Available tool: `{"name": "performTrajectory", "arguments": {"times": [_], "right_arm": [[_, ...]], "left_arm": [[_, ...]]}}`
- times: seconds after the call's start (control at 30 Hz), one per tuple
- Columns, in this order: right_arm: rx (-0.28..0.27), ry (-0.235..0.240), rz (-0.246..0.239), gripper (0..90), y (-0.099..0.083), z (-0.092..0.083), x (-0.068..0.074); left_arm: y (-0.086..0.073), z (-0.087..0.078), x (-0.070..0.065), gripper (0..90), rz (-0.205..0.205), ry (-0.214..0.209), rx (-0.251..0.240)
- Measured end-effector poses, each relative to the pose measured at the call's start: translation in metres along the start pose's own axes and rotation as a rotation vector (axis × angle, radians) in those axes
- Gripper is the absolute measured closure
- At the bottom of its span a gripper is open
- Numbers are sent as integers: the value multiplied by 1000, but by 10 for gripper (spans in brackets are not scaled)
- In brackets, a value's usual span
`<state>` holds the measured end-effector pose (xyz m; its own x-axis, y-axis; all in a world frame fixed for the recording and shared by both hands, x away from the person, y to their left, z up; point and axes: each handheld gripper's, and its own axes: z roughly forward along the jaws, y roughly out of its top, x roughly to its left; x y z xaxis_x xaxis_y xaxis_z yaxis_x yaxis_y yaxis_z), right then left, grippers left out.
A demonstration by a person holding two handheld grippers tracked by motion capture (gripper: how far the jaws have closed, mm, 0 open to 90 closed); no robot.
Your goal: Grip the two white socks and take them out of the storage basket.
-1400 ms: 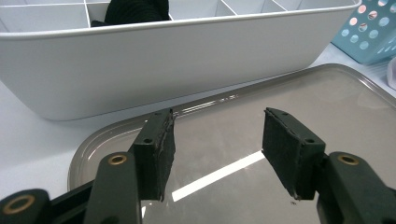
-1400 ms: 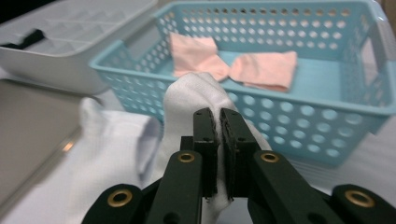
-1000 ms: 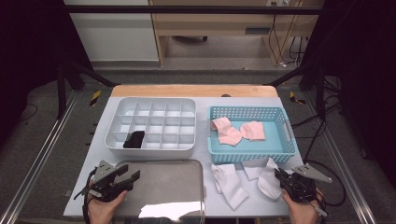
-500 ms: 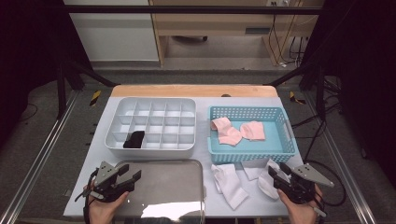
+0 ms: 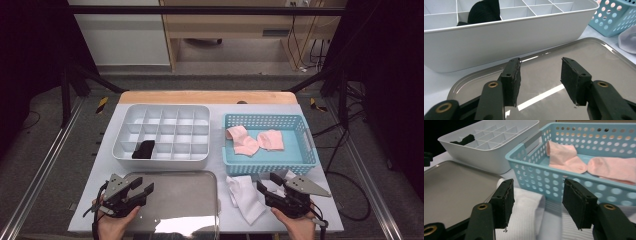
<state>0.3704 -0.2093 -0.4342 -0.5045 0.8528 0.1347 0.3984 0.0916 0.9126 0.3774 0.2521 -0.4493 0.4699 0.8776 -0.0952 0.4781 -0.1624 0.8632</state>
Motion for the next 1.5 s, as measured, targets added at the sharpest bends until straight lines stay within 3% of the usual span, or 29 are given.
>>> {"name": "performTrajectory", "arguments": {"times": [0.17, 0.23, 0.43, 0.67, 1.0, 1.07, 1.17, 1.33, 1.5], "right_arm": [[42, 8, -18, 497, -2, 9, 9], [98, 29, -25, 543, -7, 15, 17], [185, 29, -36, 558, -15, 23, 25], [260, -22, -35, 604, -24, 23, 17], [340, -18, -24, 687, -30, 23, 12], [389, -11, -23, 708, -35, 27, 13], [407, -24, -50, 762, -36, 28, 14], [423, -20, -42, 900, -33, 27, 15], [412, -41, -40, 900, -28, 21, 9]], "left_arm": [[-1, 0, -2, 494, -2, -10, -9], [-1, 1, -3, 493, -5, -13, -4], [-3, 3, -5, 488, -10, -22, 10], [-4, 4, -5, 485, -8, -25, 11], [-5, 5, -5, 483, -6, -32, 17], [-5, 6, -6, 483, -4, -34, 20], [-5, 6, -6, 483, -5, -34, 20], [-5, 5, -5, 484, -6, -34, 17], [-5, 6, -5, 484, -7, -35, 19]]}}
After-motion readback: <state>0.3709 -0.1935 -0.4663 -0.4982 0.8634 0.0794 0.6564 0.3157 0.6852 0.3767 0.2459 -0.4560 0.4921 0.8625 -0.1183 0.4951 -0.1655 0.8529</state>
